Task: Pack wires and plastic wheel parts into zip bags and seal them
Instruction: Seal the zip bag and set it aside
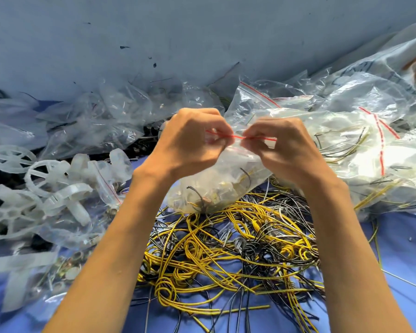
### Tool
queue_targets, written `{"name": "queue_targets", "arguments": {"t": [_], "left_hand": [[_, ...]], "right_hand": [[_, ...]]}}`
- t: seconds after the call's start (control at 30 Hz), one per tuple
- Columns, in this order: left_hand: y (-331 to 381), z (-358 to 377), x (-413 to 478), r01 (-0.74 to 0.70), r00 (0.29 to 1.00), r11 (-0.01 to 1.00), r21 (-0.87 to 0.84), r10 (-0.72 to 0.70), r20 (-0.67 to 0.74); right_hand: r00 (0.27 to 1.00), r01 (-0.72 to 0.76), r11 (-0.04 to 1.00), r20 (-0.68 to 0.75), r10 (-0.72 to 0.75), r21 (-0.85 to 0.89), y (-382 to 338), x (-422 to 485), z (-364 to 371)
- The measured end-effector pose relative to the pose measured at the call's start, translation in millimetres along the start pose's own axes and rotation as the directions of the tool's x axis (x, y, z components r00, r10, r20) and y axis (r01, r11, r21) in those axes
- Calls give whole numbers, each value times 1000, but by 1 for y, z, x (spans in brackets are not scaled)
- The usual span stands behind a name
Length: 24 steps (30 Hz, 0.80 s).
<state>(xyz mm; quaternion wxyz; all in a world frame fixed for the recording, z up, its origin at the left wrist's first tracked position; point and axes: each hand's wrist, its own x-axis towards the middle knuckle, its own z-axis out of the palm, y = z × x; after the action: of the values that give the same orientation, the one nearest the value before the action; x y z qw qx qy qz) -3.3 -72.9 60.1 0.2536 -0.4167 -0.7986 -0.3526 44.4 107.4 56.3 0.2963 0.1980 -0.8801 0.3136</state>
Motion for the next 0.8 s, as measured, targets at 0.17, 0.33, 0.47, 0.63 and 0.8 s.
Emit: {"name": "queue_targets", "arguments": {"t": [0.17,0.33,0.47,0.63,0.8], "left_hand": [[8,7,1,17,999,997,75,-14,-45],[2,11,0,55,996,998,28,-53,-65],[-5,18,-1,129,989,988,-85,-134,-64],[-17,25,-6,266,964,960,-83,-266,12],[-24,28,-4,349,937,930,-115,-350,12]], "right_hand": [[999,-26,1000,23,25,5,0,0,-1],[999,-31,998,16,32,-56,0,0,3],[997,-71,996,19,73,-54,2,1,11],[972,-182,981,139,189,-63,6,0,23],[818,-331,942,482,312,-50,1,-3,22]]}}
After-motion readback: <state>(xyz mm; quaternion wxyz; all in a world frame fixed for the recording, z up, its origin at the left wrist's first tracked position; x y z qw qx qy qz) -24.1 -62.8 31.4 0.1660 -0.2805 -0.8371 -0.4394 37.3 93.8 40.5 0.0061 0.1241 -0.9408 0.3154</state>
